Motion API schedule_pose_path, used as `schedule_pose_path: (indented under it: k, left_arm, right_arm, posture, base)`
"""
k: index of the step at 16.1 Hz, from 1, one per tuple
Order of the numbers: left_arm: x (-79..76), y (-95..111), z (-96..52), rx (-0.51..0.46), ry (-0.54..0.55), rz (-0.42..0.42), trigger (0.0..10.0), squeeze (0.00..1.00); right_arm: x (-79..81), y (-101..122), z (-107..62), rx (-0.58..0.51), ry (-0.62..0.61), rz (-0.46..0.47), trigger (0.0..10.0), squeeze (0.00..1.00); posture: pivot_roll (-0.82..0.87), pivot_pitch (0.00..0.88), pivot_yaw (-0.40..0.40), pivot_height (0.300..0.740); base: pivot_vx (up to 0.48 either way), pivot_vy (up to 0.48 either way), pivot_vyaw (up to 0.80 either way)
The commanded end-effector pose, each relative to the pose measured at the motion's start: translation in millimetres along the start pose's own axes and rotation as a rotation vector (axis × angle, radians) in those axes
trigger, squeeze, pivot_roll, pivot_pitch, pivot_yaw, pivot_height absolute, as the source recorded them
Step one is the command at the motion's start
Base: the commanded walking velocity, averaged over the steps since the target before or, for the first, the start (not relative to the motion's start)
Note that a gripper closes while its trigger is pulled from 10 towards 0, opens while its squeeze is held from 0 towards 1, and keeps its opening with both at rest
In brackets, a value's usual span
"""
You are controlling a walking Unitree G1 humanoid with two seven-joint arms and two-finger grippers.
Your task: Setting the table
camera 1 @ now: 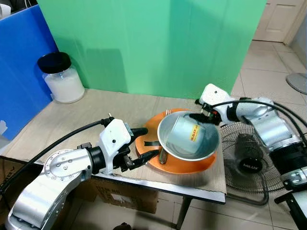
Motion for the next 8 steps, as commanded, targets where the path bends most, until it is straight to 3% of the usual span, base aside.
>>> schedule_pose_path:
  k: [1, 4, 5, 6, 8]
  left_arm:
    - [0.7, 3.1, 0.8, -0.001, 0.003, 0.024, 10.0, 0.00]
    - [1.3, 3.9, 0.5, -0.005, 0.009, 0.023, 10.0, 0.00]
    - [1.2, 3.4, 0.1, -0.002, 0.008, 0.022, 10.0, 0.00]
    - [1.0, 1.4, -0.4, 0.007, 0.005, 0.021, 10.0, 0.00]
    - [0.4, 0.4, -1.0, 0.012, 0.003, 0.020, 10.0, 0.00]
  right_arm:
    - [-9.4, 10.8, -8.9, -0.036, -0.033, -0.015, 10.0, 0.00]
    - [-9.7, 27.7, -26.3, -0.126, -0.020, 0.014, 10.0, 0.00]
    - [-6.5, 30.1, -29.0, -0.141, 0.004, 0.029, 10.0, 0.66]
    - [1.2, 33.3, -32.0, -0.157, 0.048, 0.039, 10.0, 1.00]
    - [11.8, 37.7, -33.6, -0.173, 0.107, 0.022, 10.0, 1.00]
  posture:
    - [0.11, 0.000, 0.049, 0.740]
    - [0.11, 0.000, 0.049, 0.740]
    - [0.10, 0.000, 0.052, 0.740]
    - [0.10, 0.000, 0.052, 0.740]
    - [0.10, 0.000, 0.056, 0.740]
  base:
    - [0.000, 0.000, 0.00]
    - [0.000, 0.000, 0.00]
    - [0.000, 0.000, 0.00]
    - [0.000, 0.000, 0.00]
    - [0.000, 0.000, 0.00]
Point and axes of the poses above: a point about 5 cm out from each wrist's last joint towards the gripper, its own z axis pointing out of the wrist towards the gripper, its own y axis along the axis of the wrist's last joint, x = y × z, the point moved 2 cm from there along z, pointing out of the wrist towards the gripper, and after that the axes turned 6 degrees about -z, right-handed, at the moved point
